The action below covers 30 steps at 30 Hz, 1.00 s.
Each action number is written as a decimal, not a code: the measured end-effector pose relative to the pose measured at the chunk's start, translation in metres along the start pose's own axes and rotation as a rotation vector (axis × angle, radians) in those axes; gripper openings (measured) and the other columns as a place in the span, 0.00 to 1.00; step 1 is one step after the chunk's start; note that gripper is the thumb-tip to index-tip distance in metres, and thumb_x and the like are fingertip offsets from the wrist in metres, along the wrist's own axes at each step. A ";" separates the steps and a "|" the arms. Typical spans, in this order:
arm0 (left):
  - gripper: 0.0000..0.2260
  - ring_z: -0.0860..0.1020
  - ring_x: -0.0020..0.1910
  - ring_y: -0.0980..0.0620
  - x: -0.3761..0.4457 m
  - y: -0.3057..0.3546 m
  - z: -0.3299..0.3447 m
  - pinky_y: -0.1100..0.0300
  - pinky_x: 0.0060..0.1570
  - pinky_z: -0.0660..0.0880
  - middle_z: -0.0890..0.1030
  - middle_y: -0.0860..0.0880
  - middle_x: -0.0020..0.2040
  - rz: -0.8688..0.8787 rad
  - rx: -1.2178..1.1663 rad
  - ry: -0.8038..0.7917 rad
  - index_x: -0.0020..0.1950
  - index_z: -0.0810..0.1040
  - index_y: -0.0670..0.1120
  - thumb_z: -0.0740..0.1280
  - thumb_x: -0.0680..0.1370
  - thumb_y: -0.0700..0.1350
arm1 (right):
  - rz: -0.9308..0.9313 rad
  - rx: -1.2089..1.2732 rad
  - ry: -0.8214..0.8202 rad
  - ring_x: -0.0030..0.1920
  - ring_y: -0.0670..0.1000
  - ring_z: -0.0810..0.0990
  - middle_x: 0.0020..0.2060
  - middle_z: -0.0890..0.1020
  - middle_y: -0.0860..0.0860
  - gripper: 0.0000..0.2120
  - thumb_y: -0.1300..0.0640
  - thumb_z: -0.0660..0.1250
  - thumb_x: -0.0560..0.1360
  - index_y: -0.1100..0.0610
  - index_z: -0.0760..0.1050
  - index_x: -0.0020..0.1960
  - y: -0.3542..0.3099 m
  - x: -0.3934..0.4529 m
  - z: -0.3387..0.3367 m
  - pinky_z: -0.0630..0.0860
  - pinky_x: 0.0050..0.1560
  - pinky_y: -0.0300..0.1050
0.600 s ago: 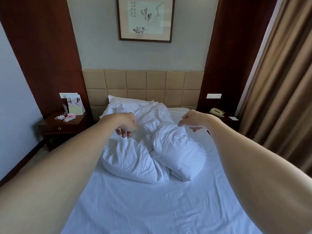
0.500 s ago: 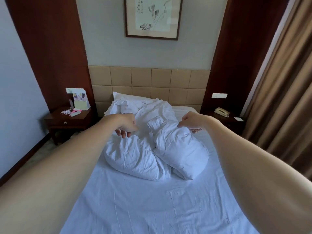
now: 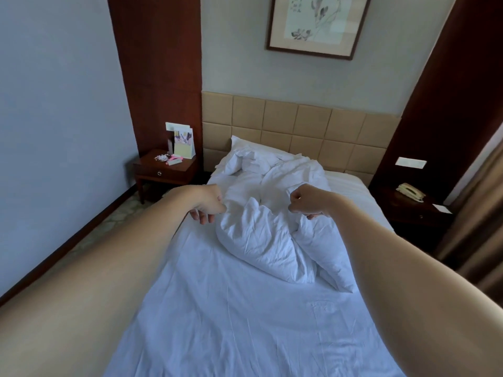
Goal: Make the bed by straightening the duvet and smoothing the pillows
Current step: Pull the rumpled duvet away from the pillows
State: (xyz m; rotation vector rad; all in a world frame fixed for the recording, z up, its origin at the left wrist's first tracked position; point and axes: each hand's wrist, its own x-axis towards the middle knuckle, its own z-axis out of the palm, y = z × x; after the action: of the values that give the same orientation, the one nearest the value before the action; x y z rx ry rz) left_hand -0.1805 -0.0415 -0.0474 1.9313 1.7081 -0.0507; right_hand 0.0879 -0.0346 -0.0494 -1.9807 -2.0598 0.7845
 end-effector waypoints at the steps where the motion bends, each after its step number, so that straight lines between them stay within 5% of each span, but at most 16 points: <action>1: 0.10 0.78 0.31 0.50 -0.004 -0.017 -0.004 0.59 0.34 0.75 0.84 0.44 0.42 0.002 -0.006 0.009 0.49 0.78 0.40 0.62 0.81 0.46 | -0.010 0.001 -0.010 0.26 0.51 0.61 0.26 0.61 0.51 0.19 0.67 0.62 0.70 0.52 0.58 0.29 -0.015 0.003 0.009 0.62 0.31 0.44; 5: 0.10 0.78 0.28 0.51 -0.019 -0.096 -0.021 0.62 0.28 0.73 0.84 0.44 0.40 0.006 -0.027 0.027 0.44 0.77 0.42 0.63 0.81 0.46 | -0.032 -0.019 -0.072 0.26 0.51 0.61 0.27 0.58 0.50 0.25 0.71 0.61 0.68 0.49 0.54 0.24 -0.077 0.016 0.053 0.63 0.35 0.48; 14: 0.10 0.79 0.32 0.49 -0.039 -0.250 -0.058 0.61 0.29 0.71 0.86 0.41 0.45 -0.010 -0.073 -0.002 0.43 0.74 0.43 0.64 0.80 0.48 | -0.016 -0.024 -0.100 0.24 0.51 0.65 0.23 0.65 0.52 0.20 0.67 0.65 0.72 0.54 0.59 0.29 -0.182 0.047 0.137 0.64 0.30 0.44; 22: 0.09 0.78 0.27 0.53 0.015 -0.321 -0.077 0.63 0.27 0.72 0.86 0.43 0.42 0.082 -0.103 -0.034 0.42 0.75 0.44 0.62 0.80 0.45 | 0.095 -0.013 -0.047 0.25 0.51 0.65 0.25 0.68 0.53 0.16 0.63 0.66 0.75 0.56 0.63 0.33 -0.228 0.105 0.152 0.62 0.28 0.40; 30: 0.10 0.79 0.29 0.52 0.109 -0.457 -0.139 0.62 0.30 0.73 0.85 0.45 0.40 0.055 -0.036 -0.104 0.41 0.71 0.45 0.62 0.80 0.46 | 0.064 0.121 -0.086 0.28 0.53 0.69 0.27 0.70 0.55 0.10 0.65 0.64 0.71 0.56 0.67 0.34 -0.314 0.256 0.235 0.65 0.29 0.40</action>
State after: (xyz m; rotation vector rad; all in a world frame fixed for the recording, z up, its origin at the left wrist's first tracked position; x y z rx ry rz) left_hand -0.6282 0.1327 -0.1436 1.9143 1.5768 -0.0973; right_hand -0.3231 0.1634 -0.1547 -1.9889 -1.9516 0.9983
